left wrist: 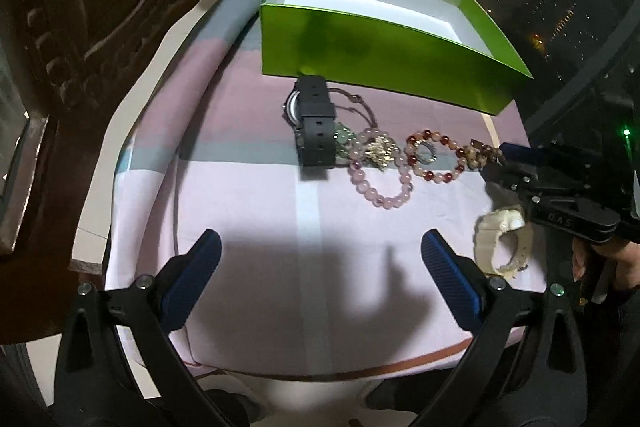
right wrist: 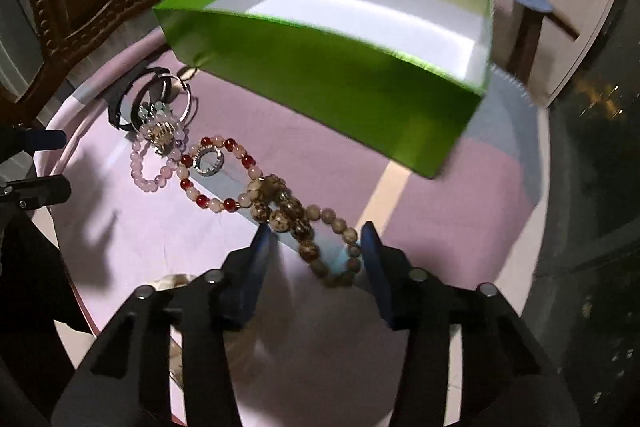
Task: Organize jewelry
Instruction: 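Grasp the brown wooden bead bracelet with the right gripper while the left gripper reaches the pink bead bracelet, then close the left gripper on the pink bead bracelet and lift it while the right gripper lifts the brown bracelet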
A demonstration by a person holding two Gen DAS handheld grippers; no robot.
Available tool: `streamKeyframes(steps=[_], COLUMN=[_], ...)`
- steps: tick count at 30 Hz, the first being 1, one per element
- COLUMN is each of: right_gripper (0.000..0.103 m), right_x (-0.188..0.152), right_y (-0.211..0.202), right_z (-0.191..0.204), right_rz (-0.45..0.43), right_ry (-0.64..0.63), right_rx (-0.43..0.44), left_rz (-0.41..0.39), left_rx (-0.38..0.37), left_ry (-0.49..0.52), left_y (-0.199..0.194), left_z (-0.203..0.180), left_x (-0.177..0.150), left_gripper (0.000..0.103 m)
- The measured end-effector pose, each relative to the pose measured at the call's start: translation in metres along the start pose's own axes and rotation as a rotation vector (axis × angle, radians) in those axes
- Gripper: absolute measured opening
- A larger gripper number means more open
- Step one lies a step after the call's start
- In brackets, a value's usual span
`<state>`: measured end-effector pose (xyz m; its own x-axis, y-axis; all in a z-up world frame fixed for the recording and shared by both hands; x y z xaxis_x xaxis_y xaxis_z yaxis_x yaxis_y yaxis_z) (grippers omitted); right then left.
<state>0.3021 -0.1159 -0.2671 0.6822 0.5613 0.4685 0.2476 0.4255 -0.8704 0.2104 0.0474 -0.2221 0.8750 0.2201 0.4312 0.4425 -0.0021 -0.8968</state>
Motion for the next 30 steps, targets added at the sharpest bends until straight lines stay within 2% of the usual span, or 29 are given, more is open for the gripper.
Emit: streamKeyframes(steps=[2,4,8,12,15,17,21,22,23,24,26,27,30], right_gripper=[0.039,0.019,0.019,0.019,0.019,0.019,0.019,0.019,0.019,0.019,0.019,0.019,0.019], right_x=[-0.001,0.001,0.002,-0.003,-0.004,-0.006,-0.01,-0.011,-0.01,-0.01,-0.008,-0.008,-0.008], right_y=[0.0,-0.001,-0.006,-0.026,-0.054,-0.064,-0.07,-0.072,-0.073,-0.075,-0.076,-0.076,-0.081], right_z=[0.003,0.0,-0.004,-0.008,-0.012,-0.014,-0.016,-0.017,-0.015,-0.017,-0.015,-0.016,-0.015], right_rz=[-0.007,-0.005,-0.002,-0.096,-0.193,-0.221,-0.238,-0.245,-0.251,-0.256,-0.261,-0.265,-0.282], right_ry=[-0.012,0.004,0.046,0.129,0.184,0.199,0.207,0.209,0.208,0.208,0.207,0.208,0.21], right_rx=[0.014,-0.003,-0.003,-0.008,0.039,0.051,0.079,0.087,0.089,0.092,0.097,0.098,0.108], left_rz=[0.004,0.011,0.013,-0.011,-0.022,-0.007,-0.024,-0.03,-0.039,-0.048,-0.058,-0.051,-0.045], left_rx=[-0.006,-0.019,-0.044,-0.038,-0.02,-0.01,0.04,0.051,0.061,0.073,0.094,0.083,0.068], left_ry=[-0.006,-0.011,-0.023,-0.032,-0.044,-0.051,-0.042,-0.044,-0.042,-0.034,-0.025,-0.02,0.004], left_y=[0.002,0.006,0.014,0.018,0.026,0.037,0.047,0.048,0.049,0.049,0.048,0.048,0.044], left_z=[0.0,-0.002,-0.008,-0.014,-0.018,-0.022,-0.032,-0.033,-0.033,-0.034,-0.034,-0.033,-0.03], left_x=[-0.001,-0.001,0.001,0.009,0.015,0.018,0.026,0.028,0.029,0.03,0.031,0.032,0.03], left_gripper=[0.099,0.099,0.099,0.099,0.098,0.088,0.081,0.077,0.065,0.058,0.018,0.009,0.008])
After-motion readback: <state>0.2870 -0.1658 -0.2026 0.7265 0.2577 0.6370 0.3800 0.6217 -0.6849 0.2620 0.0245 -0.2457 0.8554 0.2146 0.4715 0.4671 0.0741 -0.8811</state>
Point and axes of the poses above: each gripper's, at about its wrist camera, not at the fingertips, and y roughly the way its jaws point, z to its left, x to its top, the point moved 1 cm from there along y, roughly the way its jaws point, and after that the axes turned 6 degrees about x, right-handed, at the moved point
